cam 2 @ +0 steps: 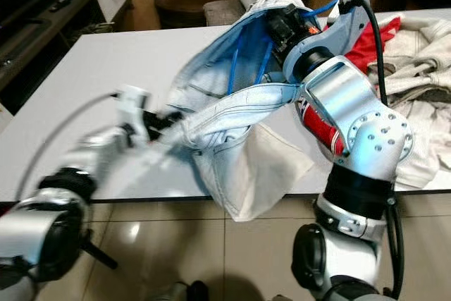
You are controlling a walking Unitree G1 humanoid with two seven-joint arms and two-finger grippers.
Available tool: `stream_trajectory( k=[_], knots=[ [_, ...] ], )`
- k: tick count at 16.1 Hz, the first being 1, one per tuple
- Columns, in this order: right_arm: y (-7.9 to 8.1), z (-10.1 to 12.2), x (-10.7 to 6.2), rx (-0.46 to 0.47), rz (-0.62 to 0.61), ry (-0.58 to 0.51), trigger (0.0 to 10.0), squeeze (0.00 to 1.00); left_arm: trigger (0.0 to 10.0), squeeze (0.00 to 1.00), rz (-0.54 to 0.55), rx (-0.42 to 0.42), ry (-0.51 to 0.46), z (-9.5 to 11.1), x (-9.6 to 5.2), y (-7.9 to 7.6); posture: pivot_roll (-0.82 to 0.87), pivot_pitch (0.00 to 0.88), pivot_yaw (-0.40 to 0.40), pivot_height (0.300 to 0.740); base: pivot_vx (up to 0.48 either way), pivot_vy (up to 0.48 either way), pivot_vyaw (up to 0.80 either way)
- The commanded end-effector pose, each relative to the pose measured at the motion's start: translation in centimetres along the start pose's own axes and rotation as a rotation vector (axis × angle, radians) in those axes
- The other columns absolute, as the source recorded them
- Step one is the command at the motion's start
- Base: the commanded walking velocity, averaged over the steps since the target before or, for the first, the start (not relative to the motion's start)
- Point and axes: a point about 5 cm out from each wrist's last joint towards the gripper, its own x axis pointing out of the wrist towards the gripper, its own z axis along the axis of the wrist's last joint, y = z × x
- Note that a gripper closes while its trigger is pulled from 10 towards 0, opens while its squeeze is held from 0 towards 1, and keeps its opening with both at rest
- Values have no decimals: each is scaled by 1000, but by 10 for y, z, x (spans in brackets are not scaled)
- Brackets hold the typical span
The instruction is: Hang hanger
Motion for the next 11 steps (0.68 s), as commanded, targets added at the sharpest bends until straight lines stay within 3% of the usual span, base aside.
stream_trajectory(
  k=[1, 2, 4, 5, 6, 7, 9, 11],
  knots=[
    [14, 5, 1, -32, 65, -6, 10000, 0, 10000, 1000, 28, -3, -11, 1, -10, 10, -127, 0, 82, 740, 0, 0, 0],
    [11, 7, 4, -42, 57, 0, 10000, 0, 10000, 1000, 71, 1, -28, 6, -26, 27, -118, 0, 67, 740, 0, 0, 0],
    [8, 7, 7, -52, 55, 15, 10000, 0, 10000, 1000, 130, -2, -99, 19, -40, 40, -117, 0, 64, 740, 0, 0, 0],
    [7, 7, 8, -60, 56, 25, 10000, 0, 10000, 1000, 150, 40, -155, 30, -46, 42, -115, 0, 62, 740, 0, 0, 0],
    [7, 6, 8, -66, 56, 33, 10000, 0, 10000, 561, 162, 58, -192, 37, -51, 41, -112, 0, 62, 740, 0, 0, 0],
    [6, 3, 8, -71, 59, 43, 10000, 0, 10000, 0, 149, 102, -229, 45, -62, 31, -112, 0, 65, 740, 0, 0, 0],
    [8, 2, 7, -66, 78, 45, 10000, 0, 10000, 0, 143, 170, -205, 41, -74, 17, -110, 0, 69, 740, 0, 0, 0],
    [9, 4, 5, -63, 92, 43, 10000, 0, 10000, 0, 123, 181, -185, 35, -82, 4, -104, 0, 73, 740, 0, -281, 0]
  ],
)
